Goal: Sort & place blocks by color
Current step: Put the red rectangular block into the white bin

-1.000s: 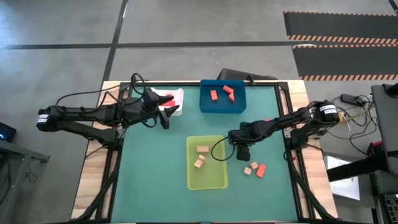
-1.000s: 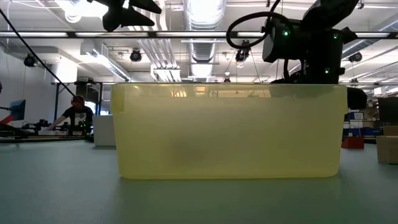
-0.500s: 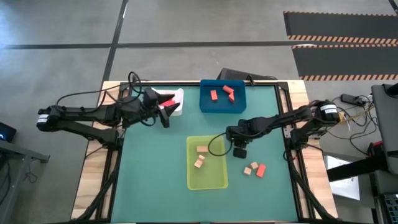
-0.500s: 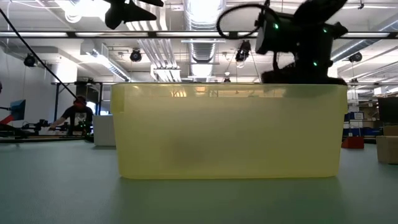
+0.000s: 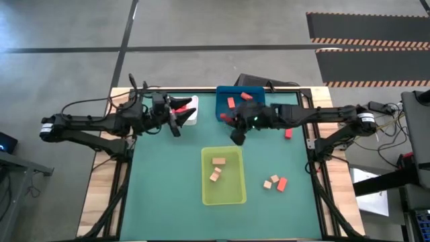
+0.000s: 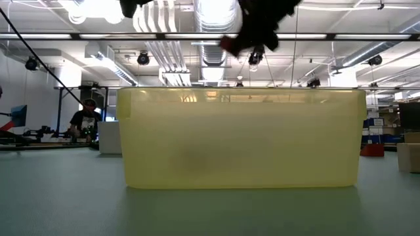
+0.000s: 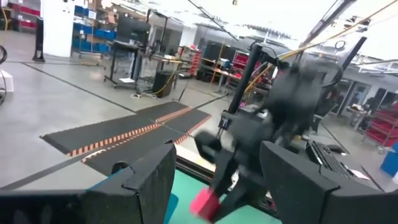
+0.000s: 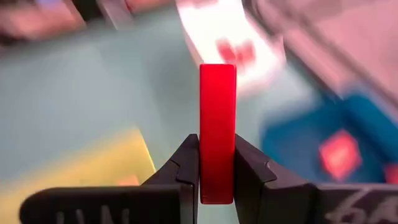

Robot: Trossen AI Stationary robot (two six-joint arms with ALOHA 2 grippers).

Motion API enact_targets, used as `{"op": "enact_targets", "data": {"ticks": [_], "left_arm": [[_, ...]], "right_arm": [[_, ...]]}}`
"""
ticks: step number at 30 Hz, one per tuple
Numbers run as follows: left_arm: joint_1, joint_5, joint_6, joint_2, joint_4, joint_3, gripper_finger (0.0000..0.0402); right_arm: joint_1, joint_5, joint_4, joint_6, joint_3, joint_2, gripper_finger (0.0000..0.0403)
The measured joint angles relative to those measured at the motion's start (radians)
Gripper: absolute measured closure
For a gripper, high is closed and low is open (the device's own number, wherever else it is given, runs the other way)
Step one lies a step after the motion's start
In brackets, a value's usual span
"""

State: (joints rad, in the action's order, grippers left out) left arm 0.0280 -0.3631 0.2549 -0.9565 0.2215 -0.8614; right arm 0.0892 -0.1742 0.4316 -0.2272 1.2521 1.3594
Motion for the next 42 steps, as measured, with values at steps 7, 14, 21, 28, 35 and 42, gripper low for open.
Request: {"op": "enact_targets", "data": {"ticks": [7,14,21,28,35,42], "left_arm": [[0.0,0.053,0.001,-0.059,0.089,0.002,0.0185],[0.001,0.085,0.002,-0.113,0.161,0.002,0.0185],[0.001,0.136,0.051,-0.166,0.241,0.002,0.0186],[0.001,0.134,0.028,-0.174,0.276,0.002,0.0261],[0.0,0.14,0.026,-0.174,0.276,0.002,0.0359],[0.001,0.123,0.026,-0.174,0.261,0.004,0.0359]], "right_arm": [[0.005,0.204,-0.536,0.044,-0.009,0.01,0.036],[0.024,0.242,-0.676,0.045,-0.004,0.06,0.036],[0.031,0.314,-0.784,-0.018,-0.003,0.092,0.036],[0.031,0.314,-0.781,-0.026,-0.003,0.092,0.036],[0.031,0.322,-0.773,-0.044,-0.003,0.093,0.0333],[0.031,0.313,-0.687,-0.064,-0.001,0.094,0.031]]}}
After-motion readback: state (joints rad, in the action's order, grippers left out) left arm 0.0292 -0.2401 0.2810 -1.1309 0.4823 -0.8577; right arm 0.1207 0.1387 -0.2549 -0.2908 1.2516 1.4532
